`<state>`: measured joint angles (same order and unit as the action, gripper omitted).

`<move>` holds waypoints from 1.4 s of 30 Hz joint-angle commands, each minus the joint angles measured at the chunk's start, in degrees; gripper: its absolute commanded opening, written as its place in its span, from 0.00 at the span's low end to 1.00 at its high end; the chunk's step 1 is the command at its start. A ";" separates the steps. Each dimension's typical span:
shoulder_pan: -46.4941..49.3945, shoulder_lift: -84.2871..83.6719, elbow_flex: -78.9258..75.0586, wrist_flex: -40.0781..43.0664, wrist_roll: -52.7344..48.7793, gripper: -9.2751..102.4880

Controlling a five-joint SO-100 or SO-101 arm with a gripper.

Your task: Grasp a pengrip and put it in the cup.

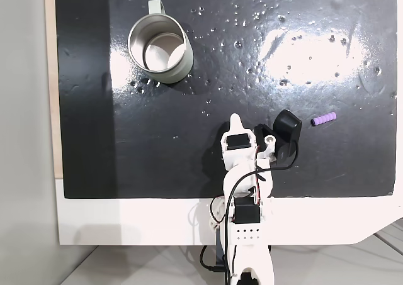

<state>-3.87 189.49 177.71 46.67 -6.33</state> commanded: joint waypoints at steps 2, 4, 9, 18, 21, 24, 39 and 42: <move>0.44 0.53 -0.18 -2.46 -0.70 0.08; 0.44 0.53 -0.18 -2.46 -0.70 0.08; 0.44 0.53 -0.18 -2.46 -0.70 0.08; 0.53 0.53 -3.96 0.18 -0.53 0.08; 0.62 0.53 -9.32 5.10 -1.23 0.08; 1.14 0.53 -14.06 10.37 -4.13 0.08; 21.18 -16.88 -43.42 22.85 -16.61 0.08; 26.02 -23.47 -48.87 24.26 -16.70 0.08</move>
<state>17.84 170.77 136.32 70.22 -22.24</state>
